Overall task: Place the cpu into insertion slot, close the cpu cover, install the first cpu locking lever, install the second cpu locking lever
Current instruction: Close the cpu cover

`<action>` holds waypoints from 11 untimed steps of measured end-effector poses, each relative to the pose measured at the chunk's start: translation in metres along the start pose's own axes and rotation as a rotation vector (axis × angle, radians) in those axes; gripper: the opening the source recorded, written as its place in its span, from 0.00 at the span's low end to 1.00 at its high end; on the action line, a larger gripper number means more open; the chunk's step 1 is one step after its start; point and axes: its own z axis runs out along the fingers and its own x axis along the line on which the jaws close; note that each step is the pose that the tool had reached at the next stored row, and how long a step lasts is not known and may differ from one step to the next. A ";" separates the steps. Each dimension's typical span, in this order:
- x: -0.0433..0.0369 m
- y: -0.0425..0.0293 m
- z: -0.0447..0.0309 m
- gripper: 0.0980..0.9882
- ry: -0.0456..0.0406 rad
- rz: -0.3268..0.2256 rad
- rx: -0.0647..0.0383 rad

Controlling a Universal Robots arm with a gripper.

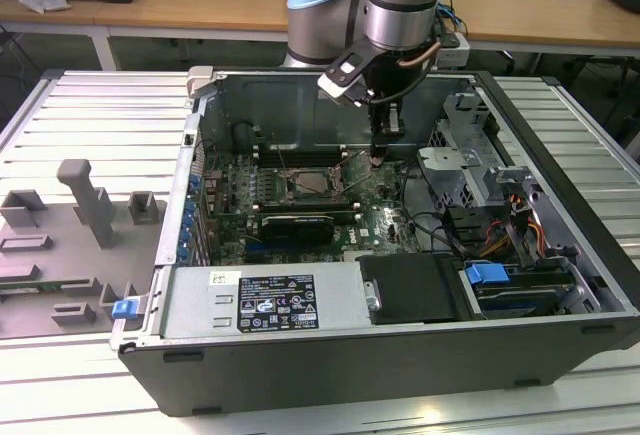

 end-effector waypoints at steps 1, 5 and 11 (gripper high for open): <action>0.0000 0.0017 0.0002 0.01 0.0001 0.000 0.000; 0.0002 0.0069 0.0026 0.01 0.0001 0.000 0.000; 0.0001 0.0081 0.0152 0.01 0.0000 0.000 0.000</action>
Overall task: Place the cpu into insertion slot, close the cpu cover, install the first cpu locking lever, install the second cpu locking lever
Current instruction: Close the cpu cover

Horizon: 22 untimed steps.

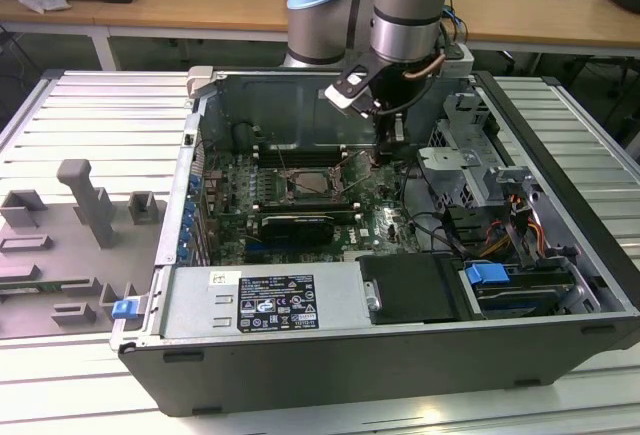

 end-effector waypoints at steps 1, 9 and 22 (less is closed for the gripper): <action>0.0000 0.0000 0.0020 0.01 -0.0002 0.000 0.008; -0.0002 -0.0061 0.0019 0.01 0.0096 0.001 0.025; -0.0004 -0.0136 0.0014 0.01 0.0097 0.001 0.025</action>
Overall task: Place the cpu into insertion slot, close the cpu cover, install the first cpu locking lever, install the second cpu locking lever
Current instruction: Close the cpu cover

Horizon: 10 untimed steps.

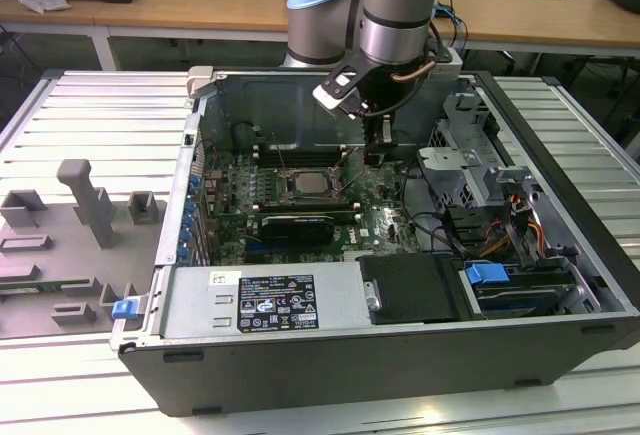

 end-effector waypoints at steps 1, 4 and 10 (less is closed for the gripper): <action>0.0000 -0.0004 0.0000 0.01 0.0000 0.000 0.000; -0.0001 -0.0024 -0.0001 0.01 -0.0001 0.000 0.000; -0.0001 -0.0046 -0.0002 0.01 0.0000 0.000 0.000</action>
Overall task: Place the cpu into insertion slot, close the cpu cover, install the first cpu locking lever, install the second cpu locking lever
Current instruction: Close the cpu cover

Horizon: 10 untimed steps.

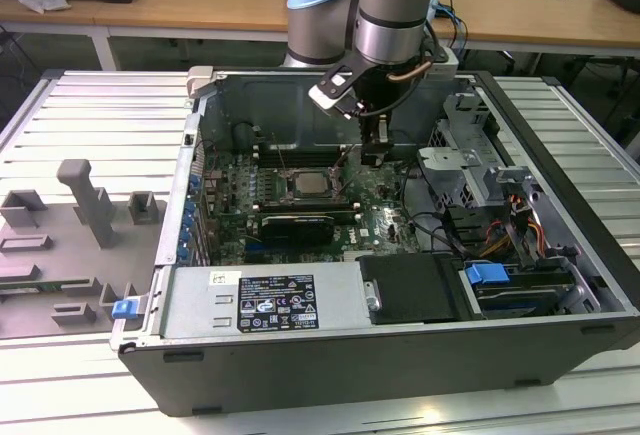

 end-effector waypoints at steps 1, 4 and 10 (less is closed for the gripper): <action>0.0000 -0.0004 0.0000 0.01 0.0000 0.000 0.000; 0.0000 -0.0010 0.0000 0.01 0.0000 0.000 0.000; 0.0000 -0.0027 -0.0001 0.01 0.0000 0.000 0.000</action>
